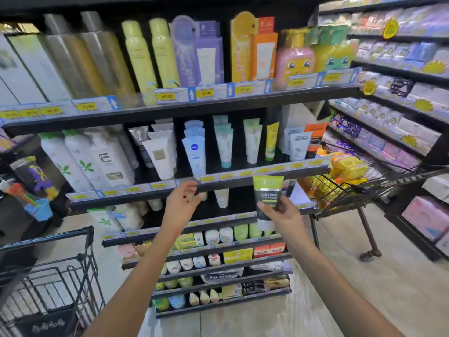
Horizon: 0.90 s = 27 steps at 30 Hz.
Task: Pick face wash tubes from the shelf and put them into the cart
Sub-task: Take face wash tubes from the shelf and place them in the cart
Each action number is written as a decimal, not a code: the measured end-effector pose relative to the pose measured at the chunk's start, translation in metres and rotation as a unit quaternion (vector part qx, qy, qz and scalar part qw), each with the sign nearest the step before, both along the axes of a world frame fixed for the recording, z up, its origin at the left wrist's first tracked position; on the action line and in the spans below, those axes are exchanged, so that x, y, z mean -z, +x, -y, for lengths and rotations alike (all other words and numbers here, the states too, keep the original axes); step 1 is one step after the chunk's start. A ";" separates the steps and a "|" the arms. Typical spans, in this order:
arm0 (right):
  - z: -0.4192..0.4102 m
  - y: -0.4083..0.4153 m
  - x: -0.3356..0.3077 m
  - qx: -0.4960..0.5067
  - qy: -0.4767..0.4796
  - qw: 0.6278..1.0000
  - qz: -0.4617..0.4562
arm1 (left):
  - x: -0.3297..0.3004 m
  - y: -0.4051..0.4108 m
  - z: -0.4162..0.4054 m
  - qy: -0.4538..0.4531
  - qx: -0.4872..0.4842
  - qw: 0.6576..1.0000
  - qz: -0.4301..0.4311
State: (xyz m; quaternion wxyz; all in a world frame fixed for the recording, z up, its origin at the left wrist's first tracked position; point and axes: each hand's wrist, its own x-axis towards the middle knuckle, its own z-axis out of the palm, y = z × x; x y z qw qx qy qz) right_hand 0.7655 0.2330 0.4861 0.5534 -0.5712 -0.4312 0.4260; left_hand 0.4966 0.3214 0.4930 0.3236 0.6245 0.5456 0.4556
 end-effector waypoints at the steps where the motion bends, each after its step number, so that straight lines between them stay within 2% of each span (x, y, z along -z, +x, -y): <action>1: 0.004 0.011 0.002 0.003 0.000 1.000 0.006 | 0.004 0.011 0.005 -0.009 0.004 1.000 -0.003; 8: 0.017 0.072 0.028 0.007 -0.036 0.999 0.011 | 0.041 0.077 0.029 -0.050 0.029 0.997 -0.053; 15: 0.002 0.091 0.051 0.024 -0.055 0.998 -0.008 | 0.082 0.112 0.027 -0.080 0.051 0.985 -0.143; 20: -0.019 0.095 0.077 0.025 -0.054 0.998 0.002 | 0.127 0.121 -0.002 -0.076 0.078 0.967 -0.231; 27: -0.072 0.105 0.127 0.008 -0.010 0.998 0.063 | 0.188 0.136 -0.059 -0.009 0.077 0.939 -0.335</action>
